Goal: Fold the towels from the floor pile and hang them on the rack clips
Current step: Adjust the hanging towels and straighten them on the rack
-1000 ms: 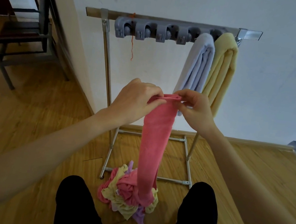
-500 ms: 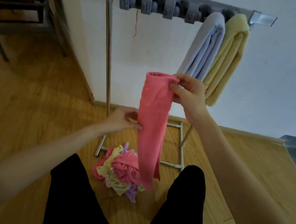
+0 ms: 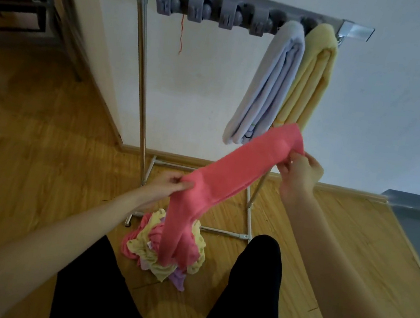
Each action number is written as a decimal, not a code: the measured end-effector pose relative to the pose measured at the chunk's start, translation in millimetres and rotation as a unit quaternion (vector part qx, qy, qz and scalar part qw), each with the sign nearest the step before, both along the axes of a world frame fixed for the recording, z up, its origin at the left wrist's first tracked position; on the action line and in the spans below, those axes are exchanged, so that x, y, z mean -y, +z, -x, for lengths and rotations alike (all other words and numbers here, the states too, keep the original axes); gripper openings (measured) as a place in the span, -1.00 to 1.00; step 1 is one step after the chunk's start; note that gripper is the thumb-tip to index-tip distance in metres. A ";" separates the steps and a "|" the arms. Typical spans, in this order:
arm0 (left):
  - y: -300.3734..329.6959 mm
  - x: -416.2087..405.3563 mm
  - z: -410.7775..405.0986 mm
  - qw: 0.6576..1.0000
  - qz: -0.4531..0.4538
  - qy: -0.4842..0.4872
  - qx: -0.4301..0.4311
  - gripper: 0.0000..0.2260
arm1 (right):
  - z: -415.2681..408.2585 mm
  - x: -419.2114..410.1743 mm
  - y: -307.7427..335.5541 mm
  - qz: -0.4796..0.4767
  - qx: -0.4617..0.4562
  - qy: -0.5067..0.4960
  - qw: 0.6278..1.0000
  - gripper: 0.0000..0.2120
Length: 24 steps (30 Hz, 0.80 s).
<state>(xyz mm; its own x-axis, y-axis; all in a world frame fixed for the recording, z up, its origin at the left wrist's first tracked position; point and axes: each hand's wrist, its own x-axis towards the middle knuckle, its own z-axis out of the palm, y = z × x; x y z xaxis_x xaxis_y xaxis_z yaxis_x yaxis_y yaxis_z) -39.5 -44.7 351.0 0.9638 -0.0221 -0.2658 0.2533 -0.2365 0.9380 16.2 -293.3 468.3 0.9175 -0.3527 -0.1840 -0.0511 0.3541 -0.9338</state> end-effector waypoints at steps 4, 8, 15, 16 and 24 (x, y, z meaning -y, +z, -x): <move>41.0 -5.0 -7.6 0.995 -0.028 0.010 0.093 -0.86 | -0.5 9.6 -67.0 0.098 -0.119 0.009 0.988 -0.70; 97.4 -3.7 -10.6 0.969 -0.138 -0.121 0.166 -0.90 | 18.0 4.5 -105.3 0.198 -0.163 0.141 0.956 -0.66; 165.5 6.4 -9.8 0.914 -0.224 -0.297 0.165 -0.87 | 23.2 -5.1 -114.4 0.524 -0.110 0.445 0.718 -0.54; 169.5 8.1 -11.6 0.906 -0.234 -0.312 0.166 -0.83 | 23.1 -10.6 -108.6 0.518 -0.060 0.435 0.734 -0.61; 165.9 13.1 -12.7 0.904 -0.233 -0.330 0.143 -0.83 | 37.8 -45.4 -48.3 0.065 0.089 0.499 0.860 -0.57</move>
<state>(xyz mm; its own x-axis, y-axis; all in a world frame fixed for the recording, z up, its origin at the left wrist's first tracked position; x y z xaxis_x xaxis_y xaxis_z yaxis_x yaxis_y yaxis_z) -26.8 -57.8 516.9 0.8120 -0.5677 -0.1360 -0.3246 -0.6328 0.7030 -21.5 -248.0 420.0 0.7844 0.6197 -0.0278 -0.1216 0.1097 -0.9865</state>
